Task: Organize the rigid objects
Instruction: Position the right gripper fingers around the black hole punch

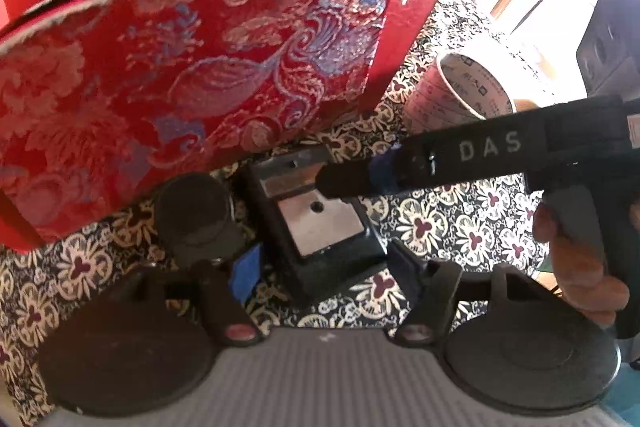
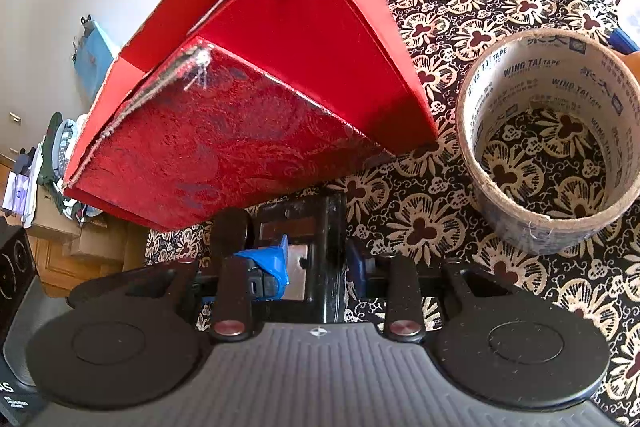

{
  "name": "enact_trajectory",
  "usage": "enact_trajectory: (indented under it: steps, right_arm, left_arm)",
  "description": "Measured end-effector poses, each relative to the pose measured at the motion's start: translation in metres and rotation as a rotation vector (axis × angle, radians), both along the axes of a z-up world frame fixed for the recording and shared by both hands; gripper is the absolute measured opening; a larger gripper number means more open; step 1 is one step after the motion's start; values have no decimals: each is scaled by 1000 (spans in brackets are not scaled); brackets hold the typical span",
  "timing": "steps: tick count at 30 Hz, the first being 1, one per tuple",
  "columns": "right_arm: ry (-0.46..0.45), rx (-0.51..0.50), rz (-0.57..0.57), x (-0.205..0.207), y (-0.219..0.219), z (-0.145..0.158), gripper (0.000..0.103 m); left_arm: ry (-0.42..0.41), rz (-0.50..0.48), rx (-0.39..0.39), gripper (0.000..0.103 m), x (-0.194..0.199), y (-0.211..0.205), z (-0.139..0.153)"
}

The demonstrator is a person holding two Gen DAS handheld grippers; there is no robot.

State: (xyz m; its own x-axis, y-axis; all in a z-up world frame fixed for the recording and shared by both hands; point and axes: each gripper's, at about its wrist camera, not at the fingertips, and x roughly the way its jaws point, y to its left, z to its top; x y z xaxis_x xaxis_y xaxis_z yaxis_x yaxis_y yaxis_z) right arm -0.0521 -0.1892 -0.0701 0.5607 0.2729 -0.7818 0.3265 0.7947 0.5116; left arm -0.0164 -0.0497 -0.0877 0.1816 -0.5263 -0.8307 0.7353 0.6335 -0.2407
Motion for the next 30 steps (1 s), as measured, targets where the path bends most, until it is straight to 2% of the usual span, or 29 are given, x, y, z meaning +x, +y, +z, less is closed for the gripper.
enact_trajectory:
  steps: [4, 8, 9, 13, 22, 26, 30]
  right_arm:
    - [-1, 27, -9, 1, -6, -2, 15]
    - [-5, 28, 2, 0, -9, -2, 16]
    - [-6, 30, 5, 0, -9, -2, 16]
    - [-9, 46, 9, -2, -13, -3, 16]
    - [-33, 59, 7, -2, -25, -5, 16]
    - [-44, 46, 14, -4, -23, -4, 16]
    - [-56, 26, 28, -3, -17, -3, 16]
  left_arm:
    - [-31, -9, 17, 76, 0, -12, 0]
    - [-40, -34, 27, 90, 1, -25, -4]
    - [-49, -37, 31, 91, 1, -29, -4]
    - [-103, -27, 55, 90, 3, -41, -8]
    - [-136, -6, 68, 88, 7, -54, -11]
    - [-154, -1, 112, 78, 4, -64, -13]
    - [-120, 12, 128, 76, 10, -71, -12]
